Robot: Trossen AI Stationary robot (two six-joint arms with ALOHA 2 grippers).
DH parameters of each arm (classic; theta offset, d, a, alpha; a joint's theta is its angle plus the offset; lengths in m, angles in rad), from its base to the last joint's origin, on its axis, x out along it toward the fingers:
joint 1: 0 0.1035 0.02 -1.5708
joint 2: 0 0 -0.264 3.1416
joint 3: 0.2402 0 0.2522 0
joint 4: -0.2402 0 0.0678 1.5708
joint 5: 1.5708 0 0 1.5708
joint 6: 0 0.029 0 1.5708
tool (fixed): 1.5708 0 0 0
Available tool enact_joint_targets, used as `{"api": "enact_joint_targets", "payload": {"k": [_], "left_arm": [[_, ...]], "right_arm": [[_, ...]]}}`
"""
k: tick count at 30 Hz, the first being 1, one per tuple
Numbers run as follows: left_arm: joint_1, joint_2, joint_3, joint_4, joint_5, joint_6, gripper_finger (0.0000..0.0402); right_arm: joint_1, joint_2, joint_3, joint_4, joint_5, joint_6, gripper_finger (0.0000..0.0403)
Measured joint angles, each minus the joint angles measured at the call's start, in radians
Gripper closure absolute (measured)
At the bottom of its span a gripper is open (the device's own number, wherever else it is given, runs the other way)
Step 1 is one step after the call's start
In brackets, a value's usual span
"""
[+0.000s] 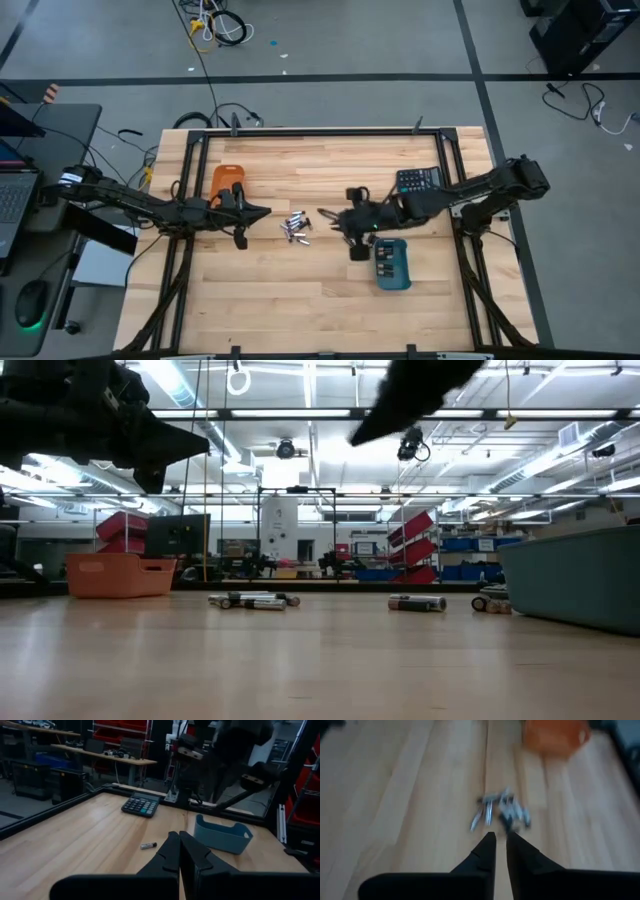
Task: Sort batteries
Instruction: Put the black battery into the blue bin
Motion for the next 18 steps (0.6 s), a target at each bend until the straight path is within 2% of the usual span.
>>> {"api": "enact_joint_targets", "payload": {"k": [4,9,11,14,18], "left_arm": [[0.000,0.000,0.000,-0.004,0.000,0.000,0.0401],[0.000,0.000,0.000,-0.009,0.000,0.000,0.0401],[0.000,0.000,0.000,-0.011,0.000,0.000,0.0401],[0.000,0.000,0.000,-0.012,0.000,0.000,0.0401],[0.000,0.000,0.000,-0.013,0.000,0.000,0.0401]], "right_arm": [[-0.059,0.048,0.000,0.146,-0.038,-0.048,0.0374],[-0.113,0.122,0.000,0.294,-0.040,-0.022,0.0373],[-0.129,0.156,0.004,0.339,-0.071,-0.010,0.0374],[-0.146,0.215,0.050,0.321,-0.129,0.015,0.0376],[-0.154,0.302,0.157,0.232,-0.139,0.030,0.0378]]}}
